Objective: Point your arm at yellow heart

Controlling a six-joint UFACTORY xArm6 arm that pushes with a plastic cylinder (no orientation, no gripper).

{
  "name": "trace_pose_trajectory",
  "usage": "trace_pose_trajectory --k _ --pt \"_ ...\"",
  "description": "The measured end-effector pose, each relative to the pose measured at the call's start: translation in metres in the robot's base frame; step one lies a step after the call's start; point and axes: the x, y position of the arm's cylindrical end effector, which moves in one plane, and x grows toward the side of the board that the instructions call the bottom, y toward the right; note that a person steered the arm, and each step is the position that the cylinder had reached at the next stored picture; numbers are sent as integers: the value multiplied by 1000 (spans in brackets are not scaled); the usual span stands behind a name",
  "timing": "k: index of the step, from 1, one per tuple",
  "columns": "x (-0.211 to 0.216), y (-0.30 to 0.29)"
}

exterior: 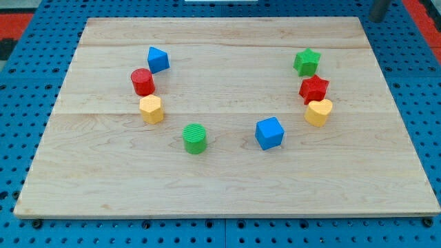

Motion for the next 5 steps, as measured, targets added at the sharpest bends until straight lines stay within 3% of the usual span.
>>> trace_pose_trajectory --k 2,3,5 --pt "177 -9" --pt "242 -29" --pt "286 -101"
